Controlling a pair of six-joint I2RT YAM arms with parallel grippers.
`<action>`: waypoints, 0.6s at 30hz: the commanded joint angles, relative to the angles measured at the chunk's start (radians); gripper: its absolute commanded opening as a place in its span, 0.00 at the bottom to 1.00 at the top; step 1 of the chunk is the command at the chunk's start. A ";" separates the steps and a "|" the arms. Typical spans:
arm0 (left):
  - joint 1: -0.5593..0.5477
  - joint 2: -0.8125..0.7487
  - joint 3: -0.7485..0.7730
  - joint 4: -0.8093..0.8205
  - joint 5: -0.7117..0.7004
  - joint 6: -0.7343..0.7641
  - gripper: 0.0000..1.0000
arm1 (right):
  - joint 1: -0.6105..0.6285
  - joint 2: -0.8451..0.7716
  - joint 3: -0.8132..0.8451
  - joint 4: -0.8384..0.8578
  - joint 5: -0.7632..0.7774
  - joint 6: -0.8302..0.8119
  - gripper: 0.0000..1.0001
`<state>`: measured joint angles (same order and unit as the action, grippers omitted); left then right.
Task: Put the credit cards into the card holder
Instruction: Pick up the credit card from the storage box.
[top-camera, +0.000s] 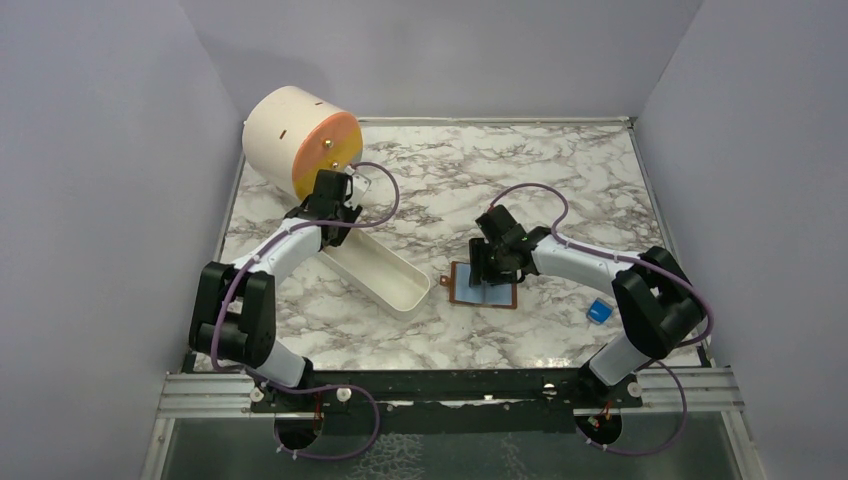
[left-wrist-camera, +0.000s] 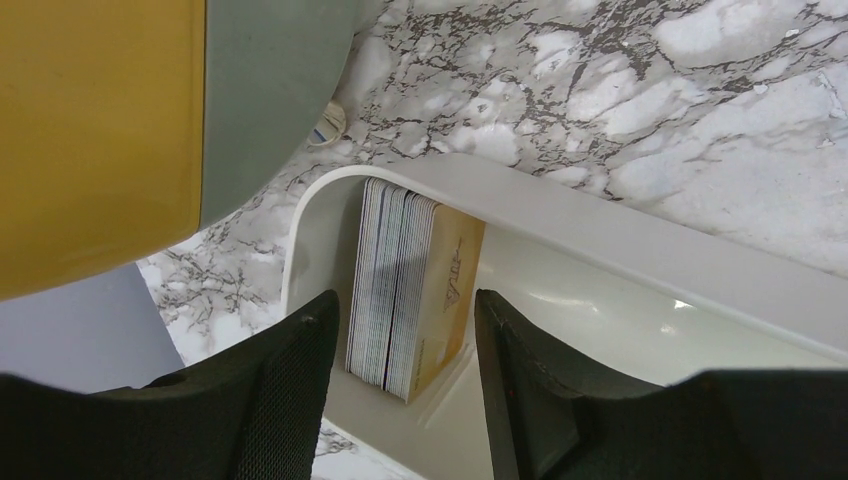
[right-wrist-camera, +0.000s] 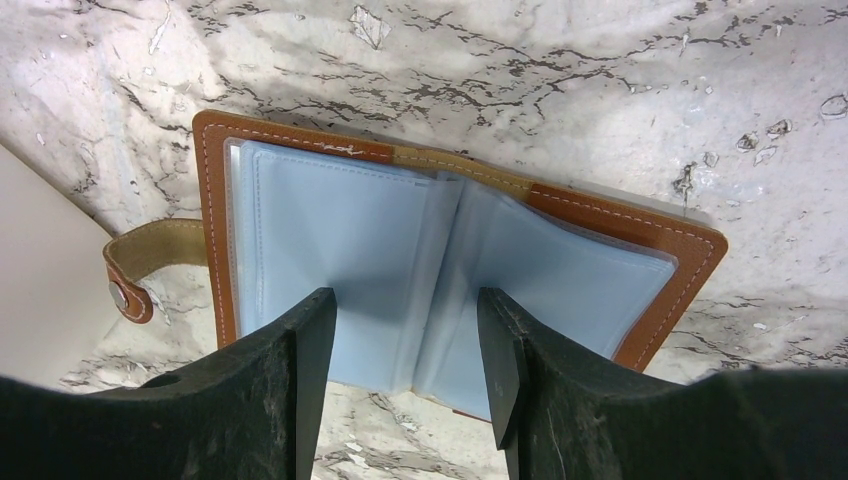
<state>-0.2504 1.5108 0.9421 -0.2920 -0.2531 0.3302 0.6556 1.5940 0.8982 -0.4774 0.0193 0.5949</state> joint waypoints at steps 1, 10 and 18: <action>0.006 0.009 0.003 0.048 -0.017 0.009 0.53 | 0.010 -0.008 -0.019 0.013 -0.025 -0.016 0.54; 0.007 0.041 -0.009 0.068 -0.047 0.019 0.53 | 0.010 -0.016 -0.029 0.028 -0.023 -0.007 0.54; 0.007 0.084 0.006 0.065 -0.090 0.033 0.51 | 0.010 -0.032 -0.034 0.033 -0.005 -0.012 0.54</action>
<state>-0.2497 1.5772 0.9421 -0.2432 -0.2993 0.3489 0.6556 1.5856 0.8867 -0.4625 0.0124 0.5900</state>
